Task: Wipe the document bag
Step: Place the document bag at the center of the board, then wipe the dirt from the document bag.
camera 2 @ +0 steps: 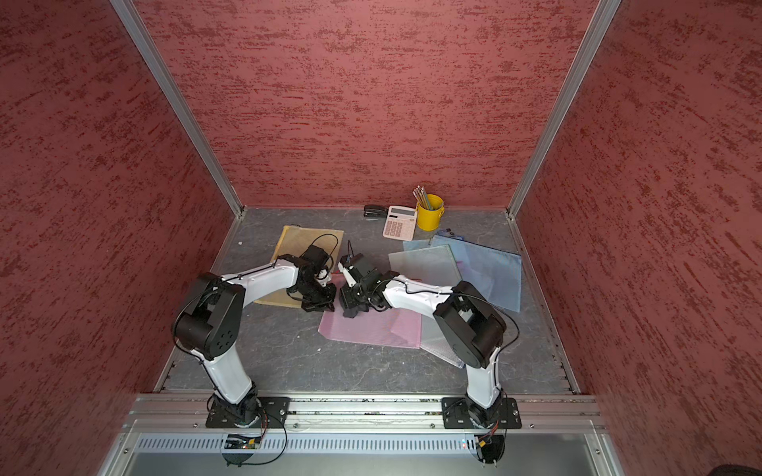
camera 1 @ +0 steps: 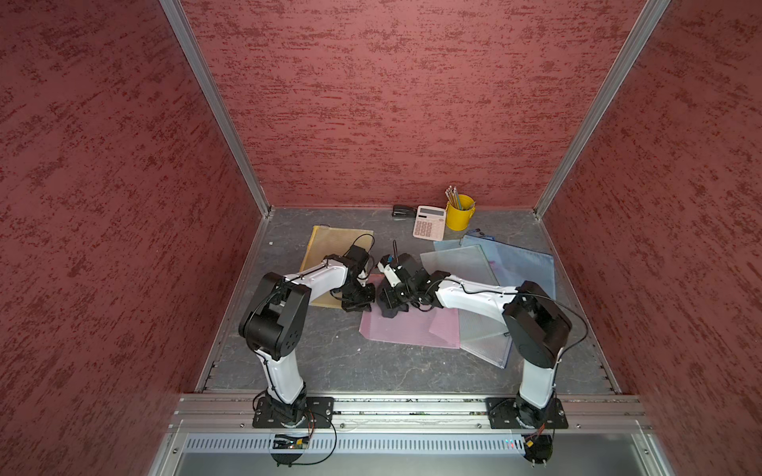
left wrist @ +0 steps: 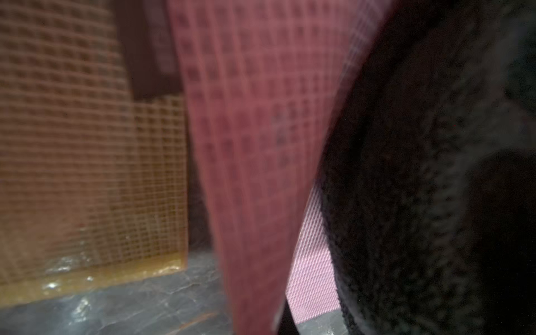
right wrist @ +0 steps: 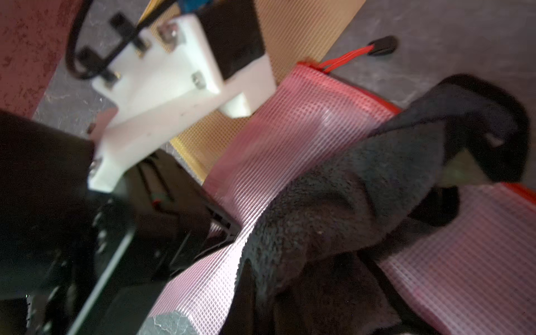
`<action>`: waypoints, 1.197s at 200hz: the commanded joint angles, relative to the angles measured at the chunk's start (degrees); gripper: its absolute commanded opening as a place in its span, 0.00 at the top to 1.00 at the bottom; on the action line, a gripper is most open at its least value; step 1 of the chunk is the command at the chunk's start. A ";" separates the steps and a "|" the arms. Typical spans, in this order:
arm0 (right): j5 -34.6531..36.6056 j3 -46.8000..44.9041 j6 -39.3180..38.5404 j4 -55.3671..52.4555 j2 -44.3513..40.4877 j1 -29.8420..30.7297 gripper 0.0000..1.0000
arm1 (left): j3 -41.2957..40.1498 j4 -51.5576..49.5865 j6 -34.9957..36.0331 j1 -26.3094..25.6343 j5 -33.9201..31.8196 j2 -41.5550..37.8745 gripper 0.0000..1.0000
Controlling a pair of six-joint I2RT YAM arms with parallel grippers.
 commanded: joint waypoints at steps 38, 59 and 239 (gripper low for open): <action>6.30 -0.51 2.21 -3.02 9.29 0.10 1.00 | -3.79 2.66 -1.57 5.24 -0.90 1.35 1.00; 7.67 -7.53 5.79 -3.93 7.24 -2.19 1.00 | -5.52 3.11 -1.30 7.32 -0.43 1.18 1.00; 4.89 6.80 2.37 -1.34 11.33 -2.88 1.00 | -5.89 3.70 -3.40 4.17 0.79 4.08 1.00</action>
